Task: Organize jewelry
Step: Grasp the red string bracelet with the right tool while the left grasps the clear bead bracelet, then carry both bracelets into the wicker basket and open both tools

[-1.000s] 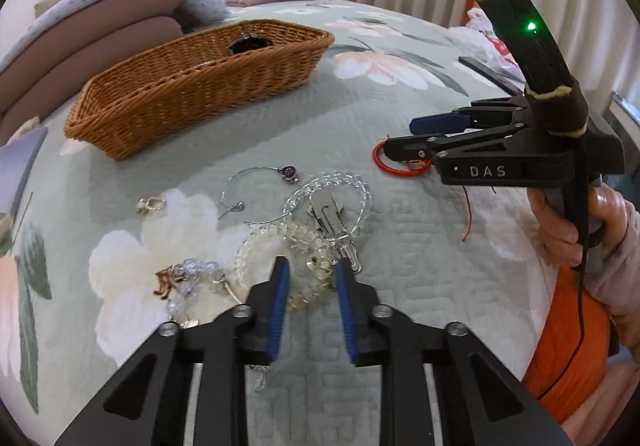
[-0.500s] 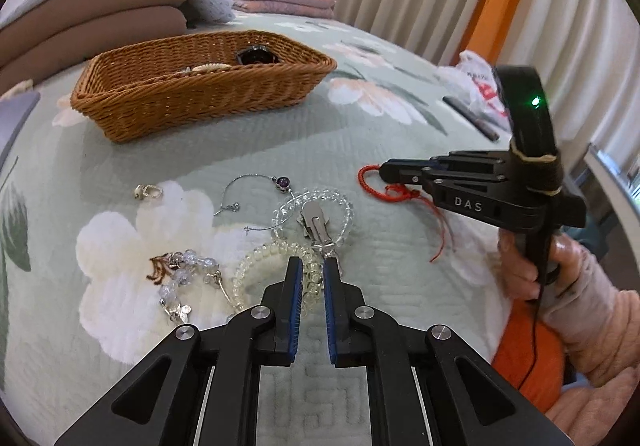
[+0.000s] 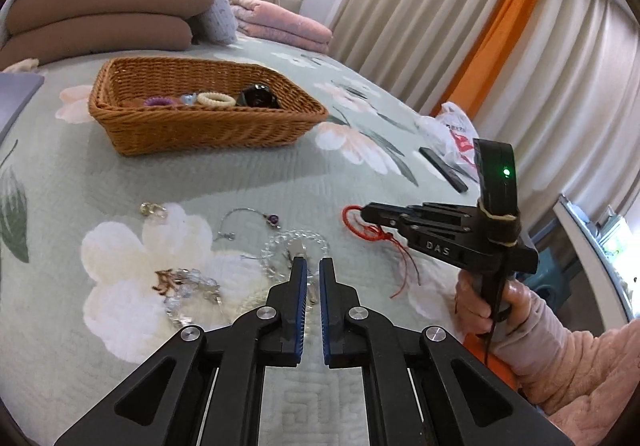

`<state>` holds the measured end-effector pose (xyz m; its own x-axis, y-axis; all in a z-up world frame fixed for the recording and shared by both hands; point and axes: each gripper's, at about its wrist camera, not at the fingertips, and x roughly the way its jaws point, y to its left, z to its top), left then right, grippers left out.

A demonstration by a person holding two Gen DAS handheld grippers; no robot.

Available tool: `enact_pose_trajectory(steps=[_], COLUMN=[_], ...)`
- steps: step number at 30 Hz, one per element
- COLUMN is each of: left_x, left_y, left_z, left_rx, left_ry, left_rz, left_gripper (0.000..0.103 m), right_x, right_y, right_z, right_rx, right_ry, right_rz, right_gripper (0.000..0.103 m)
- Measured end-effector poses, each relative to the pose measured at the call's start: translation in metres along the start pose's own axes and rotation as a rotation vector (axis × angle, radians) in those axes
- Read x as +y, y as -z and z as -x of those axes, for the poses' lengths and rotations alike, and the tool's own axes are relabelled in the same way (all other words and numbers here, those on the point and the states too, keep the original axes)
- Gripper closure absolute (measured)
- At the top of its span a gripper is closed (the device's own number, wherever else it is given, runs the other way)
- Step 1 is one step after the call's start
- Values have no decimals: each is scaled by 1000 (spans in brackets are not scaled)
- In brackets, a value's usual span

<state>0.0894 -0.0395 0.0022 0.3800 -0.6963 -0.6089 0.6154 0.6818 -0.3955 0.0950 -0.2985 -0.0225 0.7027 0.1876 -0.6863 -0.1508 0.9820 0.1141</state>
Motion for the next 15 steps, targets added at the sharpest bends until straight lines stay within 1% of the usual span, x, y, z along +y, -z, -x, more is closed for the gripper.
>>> enact_pose_trajectory(steps=[1,3,4,5,6,7,9,10,11,13,15], left_x=[1,1,-1,-6,-13,-17,-23,-24,-24,-24,-25], left_y=[0,4,6,9,12,14,16,17,18,21,21], left_z=[1,-1,-3,-6,-10,-14,-28,-35,-41,-50,-51], left_rx=[5,44,72,98,125,147,192,221,250,284,285], left_ry=[-15,4,17,12,-9,-27,-92,-115,-126,-132,-144], left_rz=[-2,-25,-51,-88,-133,-161,-204,-215,-223,-234,-241], left_gripper=[97,93,85,68,57,42,42,44,61,77,79], right_x=[-1,-3,-3,-4,-5,-6,-7,-7,-7,-9,-10], right_y=[0,1,1,1,1,1,1,1,1,2,2], right_z=[-1,-3,-4,-5,-5,-5,-4,-4,-4,-5,-5], right_rx=[3,10,15,18,20,19,17,17,18,22,23], right_ry=[-4,-5,-6,-8,-9,-10,-8,-6,-5,-6,-8], right_rz=[-3,-9,-12,-17,-21,-24,-26,-26,-26,-30,-34], right_gripper=[97,97,97,97,97,97,97,97,97,97,97])
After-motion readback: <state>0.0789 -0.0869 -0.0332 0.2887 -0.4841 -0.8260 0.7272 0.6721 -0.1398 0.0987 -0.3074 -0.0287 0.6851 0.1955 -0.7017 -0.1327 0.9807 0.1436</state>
